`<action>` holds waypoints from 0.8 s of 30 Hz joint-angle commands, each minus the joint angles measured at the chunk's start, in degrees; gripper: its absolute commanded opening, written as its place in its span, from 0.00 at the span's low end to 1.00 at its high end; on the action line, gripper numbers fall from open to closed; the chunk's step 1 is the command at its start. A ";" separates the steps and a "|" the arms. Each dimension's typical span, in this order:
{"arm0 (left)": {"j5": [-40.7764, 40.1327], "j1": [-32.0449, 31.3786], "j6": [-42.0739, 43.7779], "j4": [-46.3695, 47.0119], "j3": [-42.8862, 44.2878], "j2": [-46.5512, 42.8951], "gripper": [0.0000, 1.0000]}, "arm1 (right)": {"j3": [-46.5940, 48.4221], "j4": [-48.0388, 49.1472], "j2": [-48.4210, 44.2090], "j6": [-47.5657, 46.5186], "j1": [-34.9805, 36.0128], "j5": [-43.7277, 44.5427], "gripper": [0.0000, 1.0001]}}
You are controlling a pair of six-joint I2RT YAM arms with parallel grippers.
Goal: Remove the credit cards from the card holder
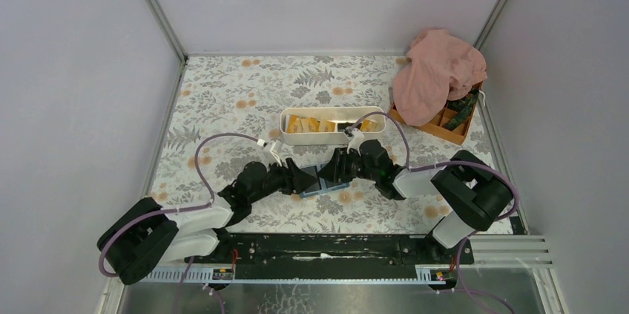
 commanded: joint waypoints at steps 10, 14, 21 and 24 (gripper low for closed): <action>-3.19 0.29 -0.09 5.33 -4.75 -1.87 0.60 | -1.58 4.89 -1.17 -1.31 0.00 -0.75 0.51; -3.23 0.28 -0.35 8.96 -6.42 0.29 0.60 | -0.77 4.42 -1.40 -1.26 0.06 -1.13 0.52; -1.31 0.27 -1.12 15.59 -6.70 4.35 0.59 | 0.91 2.04 -0.73 -1.65 0.59 -0.72 0.52; -0.78 0.30 -1.25 17.10 -6.24 6.29 0.59 | 1.05 2.18 -0.03 -1.50 0.93 -0.52 0.52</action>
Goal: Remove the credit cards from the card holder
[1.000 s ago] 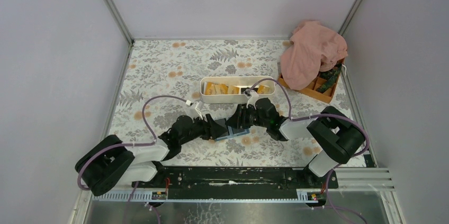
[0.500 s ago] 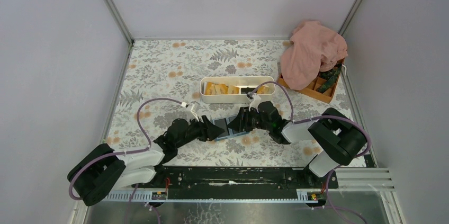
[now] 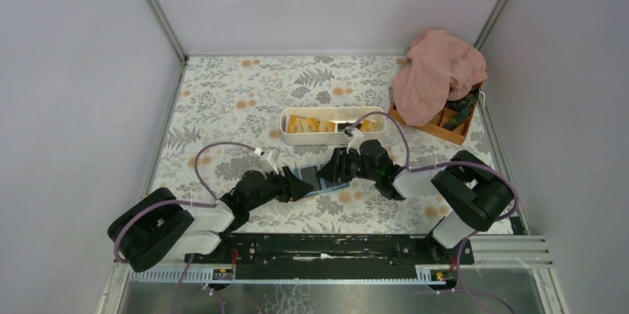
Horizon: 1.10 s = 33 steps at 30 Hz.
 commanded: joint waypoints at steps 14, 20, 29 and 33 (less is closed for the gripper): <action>-0.77 0.27 -0.77 10.38 -0.80 6.90 0.60 | 2.83 1.95 2.19 -0.23 1.94 -0.27 0.53; 0.47 0.27 -1.79 14.85 -1.02 10.89 0.59 | 3.05 2.08 2.67 -0.06 2.22 -0.37 0.53; -0.11 0.27 -1.83 13.98 -1.87 10.17 0.59 | 3.03 2.15 2.18 0.10 2.29 -0.43 0.53; -0.46 0.26 -1.33 12.02 -1.84 8.80 0.59 | 3.11 1.88 2.14 0.01 2.30 -0.53 0.53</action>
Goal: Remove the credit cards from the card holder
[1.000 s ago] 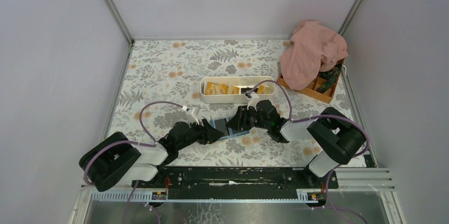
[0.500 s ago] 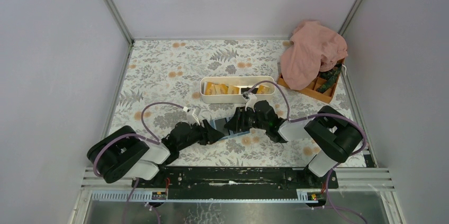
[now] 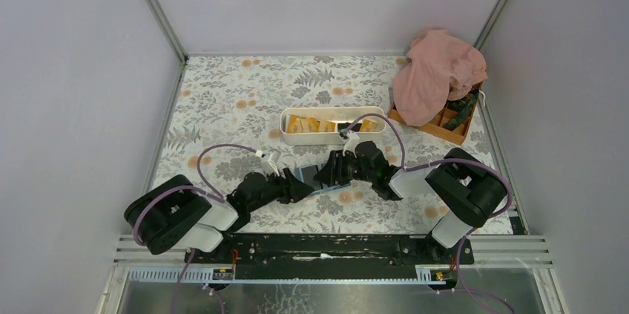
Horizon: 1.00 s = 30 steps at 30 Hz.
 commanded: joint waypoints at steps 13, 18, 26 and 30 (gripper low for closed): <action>-0.44 0.27 0.71 0.41 -0.02 -1.07 0.59 | 2.56 2.72 0.83 0.51 0.86 -1.12 0.53; -0.30 0.29 0.67 0.42 0.02 -1.19 0.59 | 2.76 2.95 1.24 0.64 0.95 -1.33 0.53; -0.36 0.29 0.66 -0.05 0.13 -1.45 0.59 | 2.36 4.04 1.45 1.13 1.08 -1.30 0.53; -0.22 0.29 0.66 -0.09 0.08 -1.44 0.59 | 2.20 4.68 1.48 1.46 1.10 -1.43 0.53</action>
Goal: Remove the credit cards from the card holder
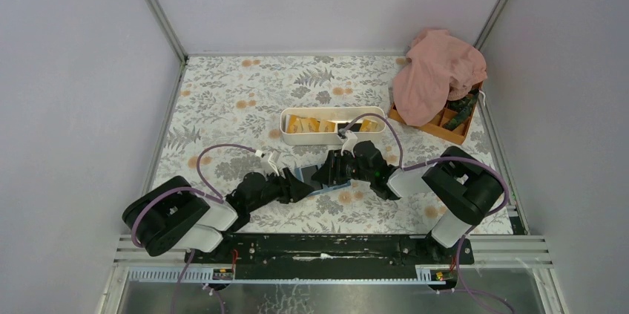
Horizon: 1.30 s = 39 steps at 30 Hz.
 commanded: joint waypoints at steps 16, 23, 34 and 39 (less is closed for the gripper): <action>0.14 0.24 0.86 -0.52 1.21 -0.05 0.59 | 1.20 5.52 1.62 1.63 0.64 -1.61 0.53; -0.12 0.25 1.15 -2.08 1.54 -1.03 0.59 | 0.76 6.06 1.22 1.90 0.67 -1.62 0.53; -0.31 0.29 0.98 -1.83 1.10 -1.27 0.59 | 0.14 7.01 0.65 2.57 0.78 -2.26 0.53; -0.96 0.29 1.05 -2.13 0.86 -1.80 0.59 | 1.73 6.18 1.15 2.12 1.16 -2.74 0.53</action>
